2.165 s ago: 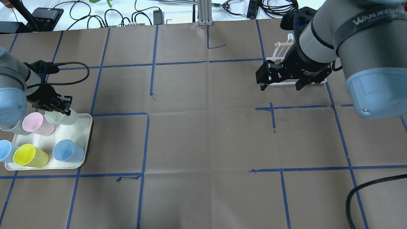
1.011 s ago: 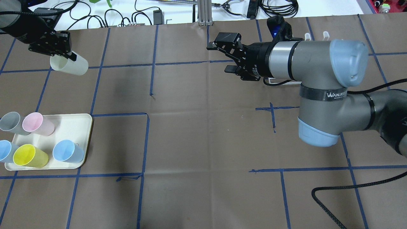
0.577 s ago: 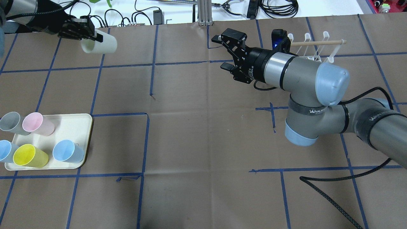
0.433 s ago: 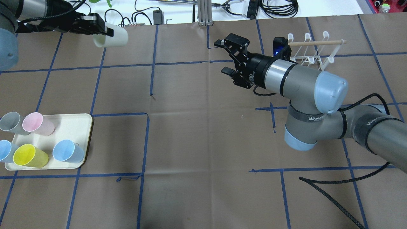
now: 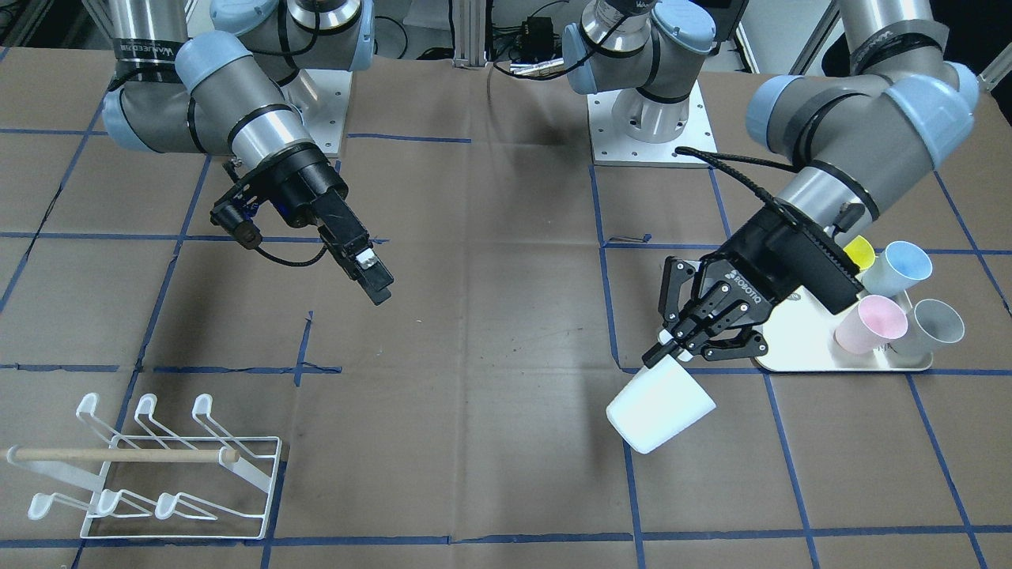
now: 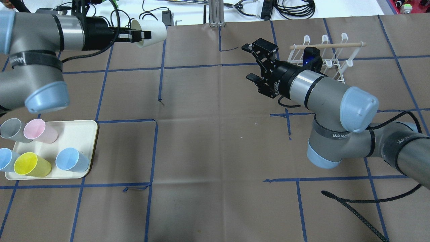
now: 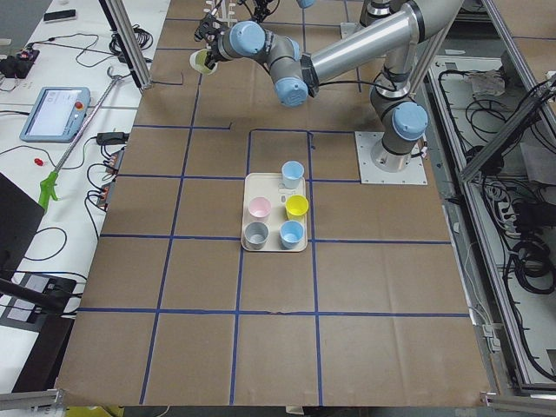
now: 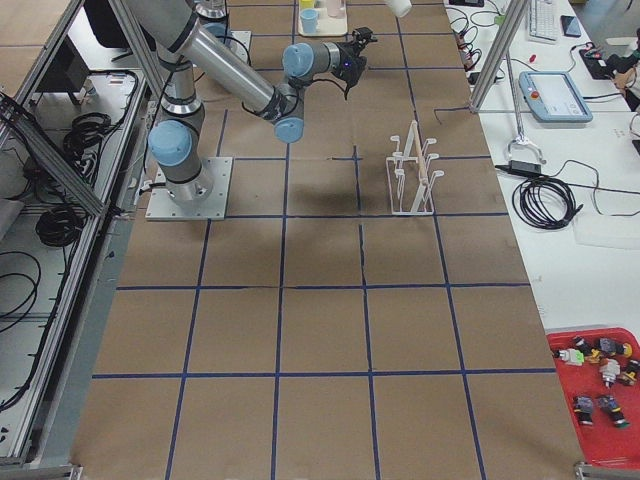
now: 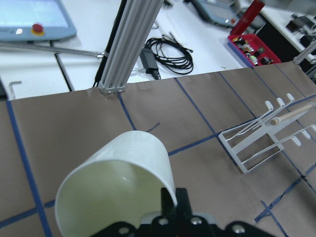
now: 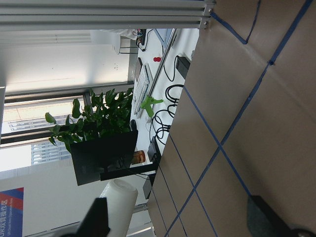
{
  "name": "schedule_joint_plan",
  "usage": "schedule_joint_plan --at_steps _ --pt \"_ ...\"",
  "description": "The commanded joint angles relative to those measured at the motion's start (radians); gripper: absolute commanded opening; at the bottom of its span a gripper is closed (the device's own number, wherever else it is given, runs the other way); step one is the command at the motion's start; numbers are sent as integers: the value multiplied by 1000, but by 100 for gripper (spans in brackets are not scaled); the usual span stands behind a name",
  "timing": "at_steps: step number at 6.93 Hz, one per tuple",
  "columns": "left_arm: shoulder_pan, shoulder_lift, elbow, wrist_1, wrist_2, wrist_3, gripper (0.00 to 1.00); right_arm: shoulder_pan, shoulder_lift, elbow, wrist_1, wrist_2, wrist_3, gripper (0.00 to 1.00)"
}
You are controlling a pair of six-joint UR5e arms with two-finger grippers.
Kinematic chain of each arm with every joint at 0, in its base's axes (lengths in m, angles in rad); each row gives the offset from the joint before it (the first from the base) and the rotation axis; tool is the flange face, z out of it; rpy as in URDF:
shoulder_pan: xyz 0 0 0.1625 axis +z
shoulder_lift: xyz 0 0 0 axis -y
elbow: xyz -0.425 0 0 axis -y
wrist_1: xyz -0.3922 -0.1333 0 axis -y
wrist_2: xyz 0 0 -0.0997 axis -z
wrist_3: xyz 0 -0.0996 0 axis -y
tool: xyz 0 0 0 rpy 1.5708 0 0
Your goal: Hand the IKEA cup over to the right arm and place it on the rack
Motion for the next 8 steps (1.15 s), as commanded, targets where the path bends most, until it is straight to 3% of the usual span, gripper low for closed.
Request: schedule_joint_plan --at_steps 1,2,4,6,8 --pt "-4 -97 -108 378 -177 -3 0 -2 -9 39 6 -12 1 100" --pt "-35 -183 -108 550 -212 -30 0 -2 -9 39 6 -12 2 100" --pt "-108 -272 -110 918 -192 -320 1 -2 -12 29 3 -14 2 100" --pt "-150 -260 -119 957 -180 -391 3 4 -8 -6 6 -14 2 100" --pt "-222 -222 -172 960 -59 -400 2 32 -1 -43 7 -101 42 99"
